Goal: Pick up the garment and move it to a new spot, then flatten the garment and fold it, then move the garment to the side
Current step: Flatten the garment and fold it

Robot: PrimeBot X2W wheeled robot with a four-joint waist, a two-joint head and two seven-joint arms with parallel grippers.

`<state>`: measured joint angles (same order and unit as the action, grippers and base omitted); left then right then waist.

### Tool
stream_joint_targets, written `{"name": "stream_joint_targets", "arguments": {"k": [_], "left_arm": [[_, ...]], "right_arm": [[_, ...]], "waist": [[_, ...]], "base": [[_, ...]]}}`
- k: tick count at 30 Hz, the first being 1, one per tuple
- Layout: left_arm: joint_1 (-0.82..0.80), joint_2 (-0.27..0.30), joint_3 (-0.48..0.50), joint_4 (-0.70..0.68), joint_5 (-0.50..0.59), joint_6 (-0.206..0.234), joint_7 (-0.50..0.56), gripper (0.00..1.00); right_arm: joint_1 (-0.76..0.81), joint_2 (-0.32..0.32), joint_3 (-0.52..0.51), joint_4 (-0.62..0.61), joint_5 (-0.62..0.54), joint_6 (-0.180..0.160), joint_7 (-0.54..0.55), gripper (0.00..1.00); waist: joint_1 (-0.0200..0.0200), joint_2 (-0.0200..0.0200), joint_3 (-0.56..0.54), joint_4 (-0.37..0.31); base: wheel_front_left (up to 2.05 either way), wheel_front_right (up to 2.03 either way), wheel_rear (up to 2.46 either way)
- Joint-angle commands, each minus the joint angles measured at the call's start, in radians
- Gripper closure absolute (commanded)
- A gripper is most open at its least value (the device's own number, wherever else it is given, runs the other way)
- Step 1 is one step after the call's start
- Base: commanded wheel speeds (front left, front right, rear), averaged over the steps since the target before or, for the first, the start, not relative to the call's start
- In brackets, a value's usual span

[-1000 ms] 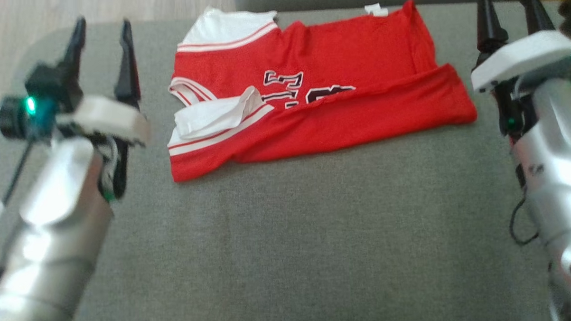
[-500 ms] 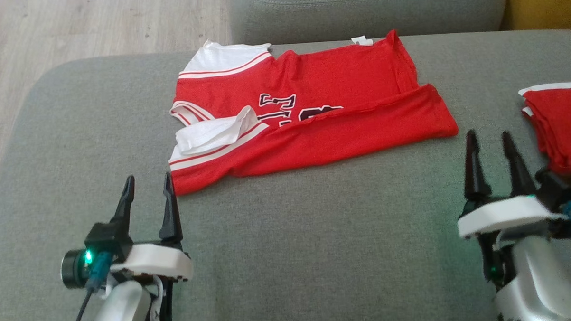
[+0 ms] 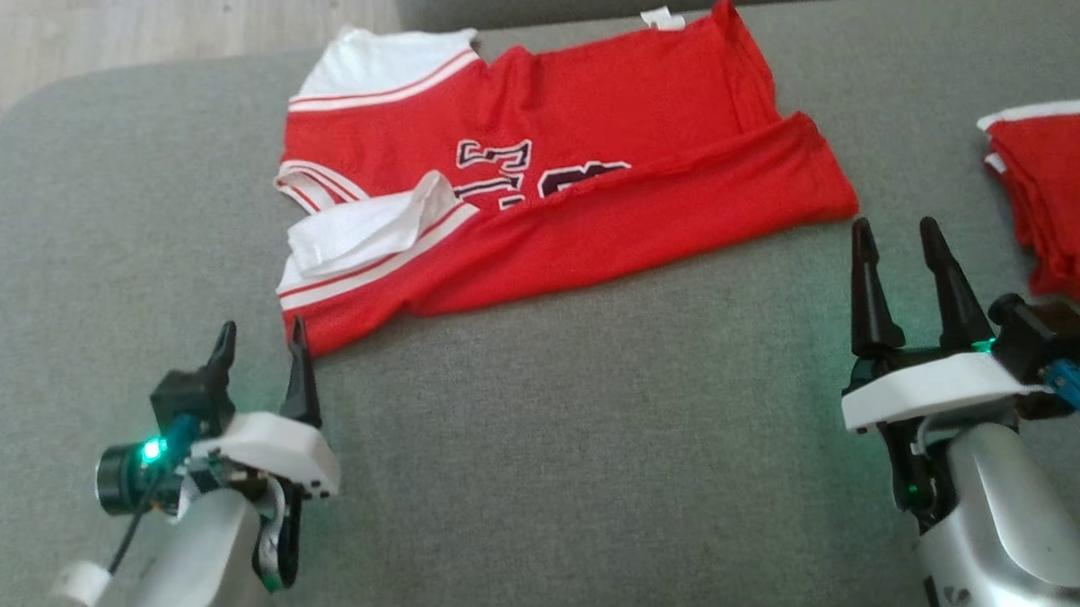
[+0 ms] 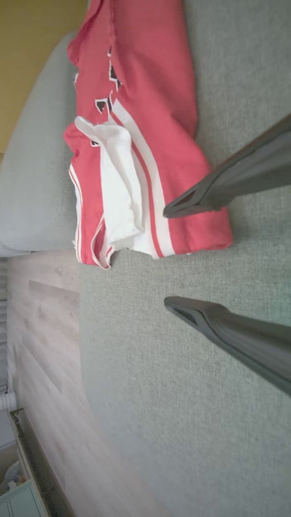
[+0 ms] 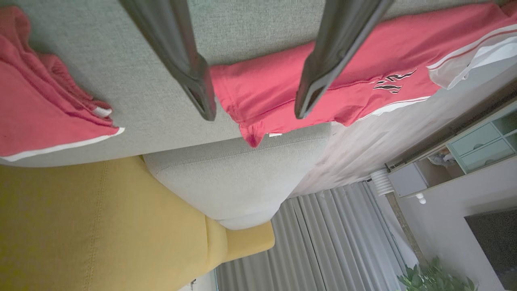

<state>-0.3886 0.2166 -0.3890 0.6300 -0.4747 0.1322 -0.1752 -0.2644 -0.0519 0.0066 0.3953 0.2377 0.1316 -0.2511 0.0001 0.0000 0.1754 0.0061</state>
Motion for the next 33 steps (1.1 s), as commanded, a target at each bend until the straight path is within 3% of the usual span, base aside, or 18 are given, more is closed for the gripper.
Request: {"name": "stream_joint_targets", "arguments": {"k": [1,11,16,19,20,21,28,33], "left_arm": [[-0.052,0.022,0.035,-0.005,-0.007,-0.001,0.001,0.0],[-0.136,0.009,0.012,0.144,-0.03,-0.057,0.057,0.0],[-0.159,0.009,0.022,0.204,-0.044,-0.035,0.089,0.0],[-0.167,0.007,0.011,0.24,-0.05,-0.046,0.139,0.0],[-0.169,0.007,0.005,0.249,-0.05,-0.051,0.156,0.62],[-0.171,0.007,0.001,0.255,-0.05,-0.054,0.166,1.0],[-0.189,0.008,0.009,0.226,-0.05,-0.048,0.082,1.0],[-0.214,0.0,0.001,0.152,-0.037,-0.062,-0.002,1.0]], "right_arm": [[-0.034,0.002,0.033,-0.036,0.008,-0.001,-0.011,0.0],[-0.057,0.002,0.05,-0.037,0.029,-0.001,-0.011,0.0],[-0.06,0.002,0.062,-0.038,0.041,-0.001,-0.011,0.0],[-0.061,0.002,0.064,-0.038,0.045,-0.001,-0.011,0.0],[-0.062,0.002,0.064,-0.036,0.046,-0.001,-0.011,0.0],[-0.063,0.002,0.062,-0.034,0.045,-0.001,-0.011,0.0],[-0.074,0.002,0.026,-0.019,0.023,-0.001,-0.011,0.0],[-0.129,0.002,-0.019,0.062,-0.042,-0.001,0.016,0.0]], "waist": [[-0.0001,0.0,0.02,-0.012],[-0.0001,0.0,0.073,-0.048],[-0.0001,0.0,0.081,-0.06],[-0.0001,0.0,0.083,-0.065],[-0.0001,0.0,0.082,-0.066],[-0.0001,0.0,0.081,-0.067],[-0.0001,0.0,0.062,-0.051],[-0.0001,0.0,0.054,-0.024]], "base": [[0.0,0.0,0.0],[0.0,0.0,0.0],[0.0,0.0,0.0],[0.0,0.0,0.0],[0.0,0.0,0.0],[0.0,0.0,0.0],[0.0,0.0,0.0],[0.0,0.0,0.0]]}}
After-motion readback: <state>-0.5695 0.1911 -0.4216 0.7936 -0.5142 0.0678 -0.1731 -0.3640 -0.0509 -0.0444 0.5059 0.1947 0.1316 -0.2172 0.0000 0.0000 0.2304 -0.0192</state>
